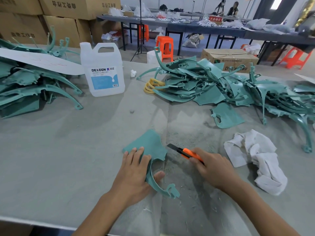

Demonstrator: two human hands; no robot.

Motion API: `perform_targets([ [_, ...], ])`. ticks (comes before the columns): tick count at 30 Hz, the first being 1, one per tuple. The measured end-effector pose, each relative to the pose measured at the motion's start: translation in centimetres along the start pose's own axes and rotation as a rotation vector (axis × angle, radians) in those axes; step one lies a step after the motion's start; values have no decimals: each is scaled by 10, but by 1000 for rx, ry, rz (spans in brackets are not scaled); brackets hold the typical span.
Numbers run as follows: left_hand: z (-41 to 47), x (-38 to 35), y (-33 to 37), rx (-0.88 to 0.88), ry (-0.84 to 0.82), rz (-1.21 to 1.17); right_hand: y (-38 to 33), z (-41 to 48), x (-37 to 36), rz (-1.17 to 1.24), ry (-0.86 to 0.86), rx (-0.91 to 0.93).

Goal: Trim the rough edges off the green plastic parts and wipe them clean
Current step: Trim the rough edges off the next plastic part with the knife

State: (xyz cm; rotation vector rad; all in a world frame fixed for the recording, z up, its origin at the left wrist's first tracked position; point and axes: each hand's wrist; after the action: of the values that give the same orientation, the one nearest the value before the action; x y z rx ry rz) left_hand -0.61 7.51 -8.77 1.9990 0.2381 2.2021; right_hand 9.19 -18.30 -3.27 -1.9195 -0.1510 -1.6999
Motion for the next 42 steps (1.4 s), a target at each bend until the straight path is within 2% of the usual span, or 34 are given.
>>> perform_targets([
  [5,1,1,0,6,13,-22,-8,-1,-3,64,-107,27],
  [10,0,-1,-1,6,0,-5,0,5,1,34,-27,-32],
  [16,2,-2,0,3,21,-27,-4,7,-2,143,-111,-41],
  [20,0,-2,0,-4,25,-34,-7,10,-1,17,-75,-74],
  [25,-1,-6,-1,-6,83,-29,-12,5,-3,153,-109,-97],
  [28,-2,-6,0,-3,89,-44,-12,6,-3,34,-83,-119],
  [30,-2,-6,0,-3,87,-72,-11,8,-2,36,-46,-125],
  [32,-1,-1,-1,26,127,-176,-10,8,-3,168,4,-147],
  [35,-2,18,2,149,284,-551,-17,9,-4,618,107,-189],
  [37,-5,31,6,199,368,-717,-26,8,-6,873,158,-187],
  [39,-12,42,11,237,302,-933,-35,9,-4,1042,188,-174],
  [42,-18,47,15,248,110,-1324,-48,15,5,1328,179,-187],
])
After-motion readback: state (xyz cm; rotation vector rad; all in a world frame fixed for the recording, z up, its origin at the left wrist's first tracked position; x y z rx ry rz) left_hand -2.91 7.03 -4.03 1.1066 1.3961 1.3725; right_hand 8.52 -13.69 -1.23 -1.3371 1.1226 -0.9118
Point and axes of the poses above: each hand's wrist, its own z-axis towards the middle knuckle, its own x-axis out of the back of the hand, y = z × x, and after that the axes turned 4 degrees about z, right-handed
